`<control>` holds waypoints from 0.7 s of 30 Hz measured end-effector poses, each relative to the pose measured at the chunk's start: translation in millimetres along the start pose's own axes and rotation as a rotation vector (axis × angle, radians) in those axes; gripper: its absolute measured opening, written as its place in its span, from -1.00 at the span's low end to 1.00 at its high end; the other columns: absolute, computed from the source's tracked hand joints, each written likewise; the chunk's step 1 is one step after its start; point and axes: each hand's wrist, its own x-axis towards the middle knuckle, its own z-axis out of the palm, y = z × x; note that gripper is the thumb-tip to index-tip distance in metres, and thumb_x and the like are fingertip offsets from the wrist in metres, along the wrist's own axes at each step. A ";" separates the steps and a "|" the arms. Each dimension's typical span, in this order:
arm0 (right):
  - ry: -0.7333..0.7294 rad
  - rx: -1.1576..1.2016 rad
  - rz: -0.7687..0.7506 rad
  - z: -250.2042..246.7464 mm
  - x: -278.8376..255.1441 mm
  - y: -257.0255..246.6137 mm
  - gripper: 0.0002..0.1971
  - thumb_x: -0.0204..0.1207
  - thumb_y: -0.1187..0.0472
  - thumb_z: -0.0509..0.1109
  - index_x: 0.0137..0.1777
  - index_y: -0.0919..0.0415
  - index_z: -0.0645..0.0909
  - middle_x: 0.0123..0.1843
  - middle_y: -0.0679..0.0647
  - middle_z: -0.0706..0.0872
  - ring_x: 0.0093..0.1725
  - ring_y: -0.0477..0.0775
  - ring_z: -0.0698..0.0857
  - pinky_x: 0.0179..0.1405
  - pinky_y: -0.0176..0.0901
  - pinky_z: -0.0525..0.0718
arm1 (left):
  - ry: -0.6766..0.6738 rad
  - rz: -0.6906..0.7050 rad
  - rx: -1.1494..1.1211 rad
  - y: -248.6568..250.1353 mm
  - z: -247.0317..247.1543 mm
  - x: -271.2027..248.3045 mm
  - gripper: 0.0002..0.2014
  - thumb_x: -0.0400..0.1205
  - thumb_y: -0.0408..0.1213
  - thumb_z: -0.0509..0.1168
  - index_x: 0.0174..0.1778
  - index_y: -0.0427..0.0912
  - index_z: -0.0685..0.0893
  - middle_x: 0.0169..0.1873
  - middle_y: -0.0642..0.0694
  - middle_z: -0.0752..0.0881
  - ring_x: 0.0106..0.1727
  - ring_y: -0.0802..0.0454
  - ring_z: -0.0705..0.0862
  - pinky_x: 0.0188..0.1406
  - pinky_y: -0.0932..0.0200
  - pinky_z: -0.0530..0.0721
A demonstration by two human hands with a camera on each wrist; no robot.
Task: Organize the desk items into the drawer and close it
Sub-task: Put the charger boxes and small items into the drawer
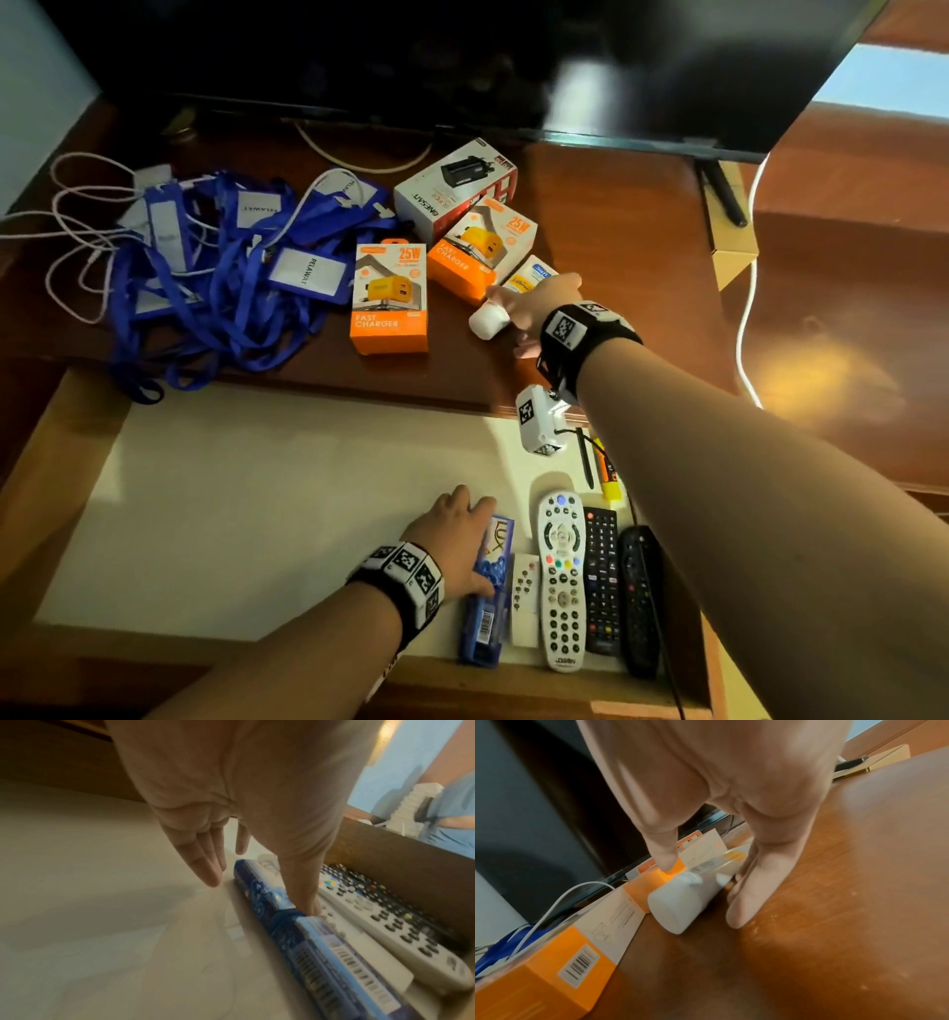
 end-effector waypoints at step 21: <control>-0.131 0.043 -0.142 -35.5 -102.2 119.0 -0.32 0.37 0.25 0.73 0.36 0.07 0.40 0.14 0.06 0.69 -0.02 0.07 0.81 -0.27 -0.09 0.83 | -0.196 -0.130 -0.075 3.3 6.0 -7.3 -0.67 0.70 0.09 0.38 -0.12 -0.12 0.59 -0.17 -0.12 0.69 -0.08 -0.17 0.71 -0.09 0.07 0.61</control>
